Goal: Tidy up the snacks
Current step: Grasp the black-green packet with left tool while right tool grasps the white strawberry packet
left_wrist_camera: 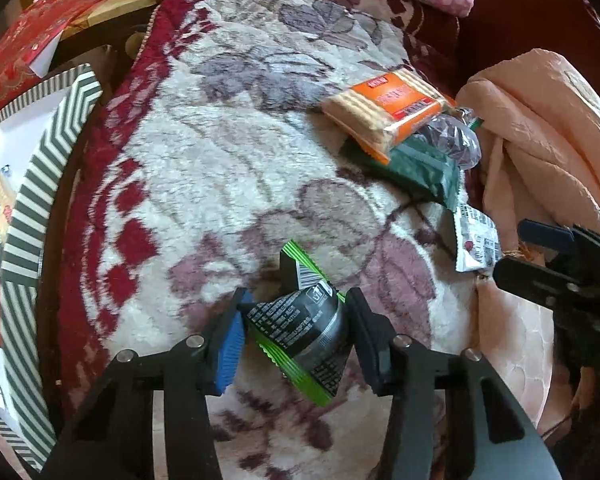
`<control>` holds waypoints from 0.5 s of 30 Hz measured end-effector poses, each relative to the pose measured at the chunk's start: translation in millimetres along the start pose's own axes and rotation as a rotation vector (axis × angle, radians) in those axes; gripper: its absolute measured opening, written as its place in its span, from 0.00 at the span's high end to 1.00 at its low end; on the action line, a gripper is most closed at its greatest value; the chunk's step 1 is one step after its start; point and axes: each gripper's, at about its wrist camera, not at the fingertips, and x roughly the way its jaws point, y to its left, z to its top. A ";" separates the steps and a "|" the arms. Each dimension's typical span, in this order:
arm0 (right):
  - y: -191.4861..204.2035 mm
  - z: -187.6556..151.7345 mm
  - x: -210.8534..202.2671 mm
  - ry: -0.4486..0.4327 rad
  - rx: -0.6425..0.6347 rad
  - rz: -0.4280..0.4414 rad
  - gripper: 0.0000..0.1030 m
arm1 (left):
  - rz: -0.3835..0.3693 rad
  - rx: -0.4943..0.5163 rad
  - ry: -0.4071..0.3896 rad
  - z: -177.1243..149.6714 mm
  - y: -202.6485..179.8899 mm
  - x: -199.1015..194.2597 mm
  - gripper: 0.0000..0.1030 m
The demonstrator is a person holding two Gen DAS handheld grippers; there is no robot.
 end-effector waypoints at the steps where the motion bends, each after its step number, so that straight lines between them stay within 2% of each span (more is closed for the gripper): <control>1: 1.4 0.8 2.6 0.009 -0.031 -0.014 0.14 | 0.006 0.002 -0.001 0.0 2.0 -1.4 0.54; 6: 3.5 5.2 20.1 0.073 -0.211 -0.089 0.14 | 0.016 -0.003 -0.002 0.6 8.2 -3.4 0.54; 9: 3.4 5.4 31.8 0.128 -0.294 -0.101 0.14 | 0.026 0.008 -0.008 0.3 5.5 -2.8 0.54; 15: -8.7 9.6 49.1 0.155 -0.337 -0.090 0.14 | 0.023 0.003 -0.001 -0.1 4.9 -0.6 0.53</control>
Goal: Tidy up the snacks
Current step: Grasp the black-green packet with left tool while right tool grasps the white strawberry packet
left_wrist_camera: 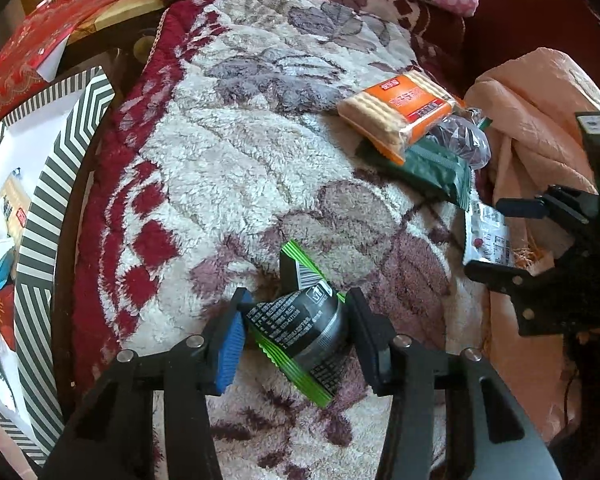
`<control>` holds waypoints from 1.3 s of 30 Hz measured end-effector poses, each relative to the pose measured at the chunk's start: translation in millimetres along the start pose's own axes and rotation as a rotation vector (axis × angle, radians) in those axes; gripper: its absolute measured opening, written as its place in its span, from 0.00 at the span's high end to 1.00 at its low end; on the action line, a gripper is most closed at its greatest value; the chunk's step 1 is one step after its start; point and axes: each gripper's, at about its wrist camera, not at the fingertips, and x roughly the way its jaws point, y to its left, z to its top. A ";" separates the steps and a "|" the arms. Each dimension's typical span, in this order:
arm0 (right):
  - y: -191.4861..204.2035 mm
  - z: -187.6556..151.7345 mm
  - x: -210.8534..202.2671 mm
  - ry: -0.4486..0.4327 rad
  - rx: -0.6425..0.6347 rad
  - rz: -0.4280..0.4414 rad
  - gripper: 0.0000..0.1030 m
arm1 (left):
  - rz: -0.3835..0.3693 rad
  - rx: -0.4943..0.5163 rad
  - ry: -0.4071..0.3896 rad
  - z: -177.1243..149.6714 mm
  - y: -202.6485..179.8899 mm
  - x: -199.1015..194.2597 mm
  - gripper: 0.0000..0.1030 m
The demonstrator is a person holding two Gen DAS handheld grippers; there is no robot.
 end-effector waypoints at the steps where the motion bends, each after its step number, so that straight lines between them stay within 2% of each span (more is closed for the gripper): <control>1: -2.8 -1.0 3.5 0.004 0.002 -0.004 0.14 | -0.002 -0.003 0.002 0.1 0.6 0.5 0.53; 4: -11.6 -8.0 15.0 0.039 0.036 0.014 0.14 | -0.004 -0.008 0.005 0.5 1.8 1.3 0.53; 7: -13.3 -9.4 12.4 0.026 0.071 0.050 0.20 | -0.004 -0.014 0.007 1.1 2.9 2.5 0.52; 9: -6.8 -8.5 8.2 0.018 0.054 0.072 0.20 | -0.003 -0.013 0.008 1.3 2.9 3.2 0.52; 12: 6.4 -7.4 1.7 -0.004 -0.025 0.004 0.19 | -0.003 -0.015 0.008 1.6 2.2 3.5 0.52; 15: 10.8 -7.6 -2.9 -0.014 -0.059 -0.030 0.19 | -0.003 -0.017 0.008 1.5 2.3 3.9 0.51; 19: 20.4 -4.3 -7.6 -0.023 -0.147 -0.144 0.18 | 0.001 -0.017 0.012 1.6 2.2 5.8 0.51; 26: 37.6 -6.8 0.7 0.040 -0.276 -0.118 0.17 | 0.001 -0.019 0.014 2.5 2.3 5.6 0.51; 28: 35.1 -5.7 2.0 0.054 -0.298 -0.135 0.16 | 0.002 -0.018 0.014 2.3 2.3 5.9 0.51; 31: 27.4 -2.3 6.1 0.063 -0.269 -0.120 0.16 | 0.006 -0.016 0.015 1.9 1.8 6.6 0.51; 35: 7.0 2.8 12.4 0.072 -0.192 -0.043 0.17 | 0.007 -0.016 0.015 2.3 1.2 6.7 0.50; 36: 3.2 2.8 13.6 0.074 -0.169 -0.027 0.20 | 0.006 -0.015 0.015 2.5 1.1 6.5 0.50; 37: -0.4 2.3 14.0 0.074 -0.139 0.003 0.32 | 0.007 -0.014 0.014 2.2 0.9 6.6 0.50; 39: -3.3 2.1 12.8 0.052 -0.097 0.049 0.43 | 0.008 -0.014 0.012 1.7 0.5 6.6 0.50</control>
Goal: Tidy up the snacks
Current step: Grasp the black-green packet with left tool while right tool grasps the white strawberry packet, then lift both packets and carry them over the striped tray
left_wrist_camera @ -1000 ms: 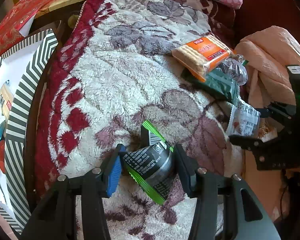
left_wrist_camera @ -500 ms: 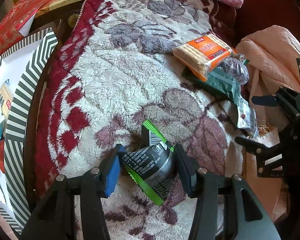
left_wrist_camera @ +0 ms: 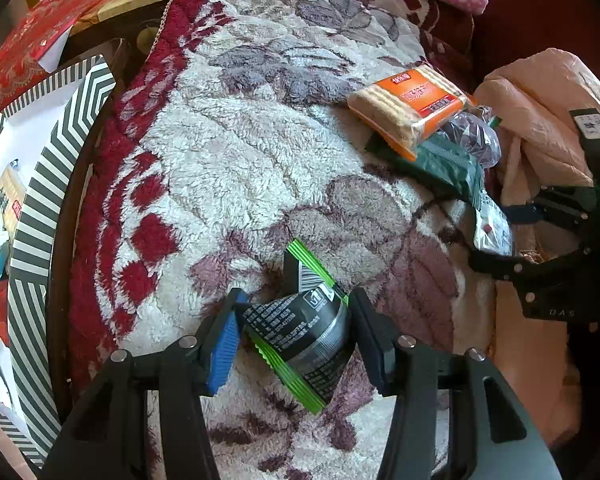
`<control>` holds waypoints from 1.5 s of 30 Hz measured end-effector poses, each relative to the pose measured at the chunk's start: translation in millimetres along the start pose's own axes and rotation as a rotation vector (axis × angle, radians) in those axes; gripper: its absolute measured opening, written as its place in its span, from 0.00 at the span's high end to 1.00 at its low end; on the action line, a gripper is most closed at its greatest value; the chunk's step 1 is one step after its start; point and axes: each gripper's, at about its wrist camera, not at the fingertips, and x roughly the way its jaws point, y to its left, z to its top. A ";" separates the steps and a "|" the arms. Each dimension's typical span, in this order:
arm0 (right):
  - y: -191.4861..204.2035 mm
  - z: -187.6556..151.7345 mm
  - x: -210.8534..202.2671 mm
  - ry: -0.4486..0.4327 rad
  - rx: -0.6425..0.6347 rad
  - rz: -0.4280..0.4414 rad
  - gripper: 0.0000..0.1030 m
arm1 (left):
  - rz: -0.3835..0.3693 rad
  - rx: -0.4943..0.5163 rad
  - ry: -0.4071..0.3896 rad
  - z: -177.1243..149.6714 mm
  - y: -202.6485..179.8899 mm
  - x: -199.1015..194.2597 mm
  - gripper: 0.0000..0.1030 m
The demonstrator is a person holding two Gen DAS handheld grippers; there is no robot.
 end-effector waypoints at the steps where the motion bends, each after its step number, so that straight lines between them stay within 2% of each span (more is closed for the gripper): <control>1: 0.0 0.3 -1.3 -0.011 0.005 -0.009 0.44 | 0.002 0.002 -0.001 0.2 -0.2 0.3 0.50; 4: 5.9 -0.8 -8.1 -0.046 0.073 0.040 0.45 | 0.003 0.007 -0.006 -1.5 0.9 -0.3 0.52; 9: 26.9 -0.4 -25.1 -0.103 0.149 0.010 0.45 | 0.010 0.001 -0.026 -5.8 9.5 -8.7 0.54; 14: 53.0 7.2 -54.9 -0.223 0.163 0.025 0.45 | 0.015 -0.021 -0.047 -6.8 20.3 -20.0 0.54; 19: 75.5 19.9 -66.4 -0.294 0.160 0.018 0.45 | 0.033 -0.028 -0.077 -6.1 27.2 -34.1 0.54; 31: 101.0 55.0 -64.1 -0.329 0.172 0.025 0.45 | 0.107 -0.052 -0.156 -4.9 55.4 -68.1 0.54; 45: 134.3 96.5 -62.2 -0.327 0.098 0.033 0.45 | 0.161 -0.136 -0.203 -6.3 107.7 -91.4 0.54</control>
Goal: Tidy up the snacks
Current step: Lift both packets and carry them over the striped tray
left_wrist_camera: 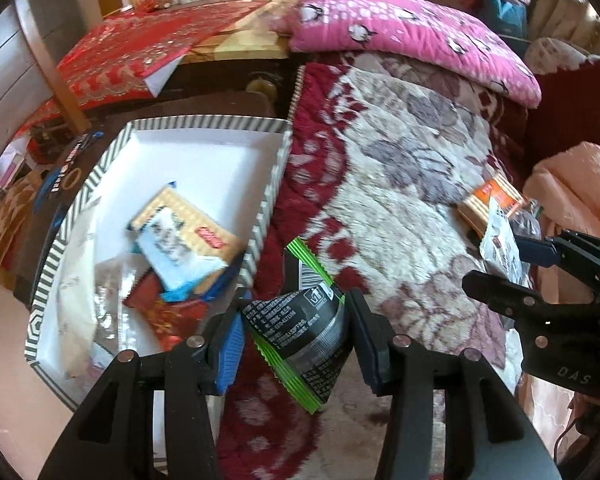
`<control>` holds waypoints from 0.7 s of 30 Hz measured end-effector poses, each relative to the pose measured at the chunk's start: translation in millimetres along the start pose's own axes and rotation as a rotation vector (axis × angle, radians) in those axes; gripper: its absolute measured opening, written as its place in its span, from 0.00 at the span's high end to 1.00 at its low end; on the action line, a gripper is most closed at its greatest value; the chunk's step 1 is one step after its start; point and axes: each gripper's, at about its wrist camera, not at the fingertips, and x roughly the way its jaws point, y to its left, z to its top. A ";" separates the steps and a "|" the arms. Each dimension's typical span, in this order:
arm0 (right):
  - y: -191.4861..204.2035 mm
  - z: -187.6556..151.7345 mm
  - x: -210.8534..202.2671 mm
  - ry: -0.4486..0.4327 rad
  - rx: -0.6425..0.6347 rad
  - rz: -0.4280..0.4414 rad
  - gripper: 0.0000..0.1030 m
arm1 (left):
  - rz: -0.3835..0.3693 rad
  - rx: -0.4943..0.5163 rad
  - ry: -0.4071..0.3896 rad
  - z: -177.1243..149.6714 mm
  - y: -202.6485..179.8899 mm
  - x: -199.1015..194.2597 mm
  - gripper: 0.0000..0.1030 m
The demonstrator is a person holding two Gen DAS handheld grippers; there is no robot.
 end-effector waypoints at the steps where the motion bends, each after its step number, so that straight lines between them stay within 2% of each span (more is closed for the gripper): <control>1: 2.8 2.2 1.6 0.003 -0.007 0.002 0.45 | 0.002 -0.006 -0.001 0.3 3.3 -0.4 0.54; 21: 65.5 45.9 31.6 0.037 -0.144 0.048 0.44 | 0.053 -0.140 -0.005 1.5 79.9 -3.7 0.54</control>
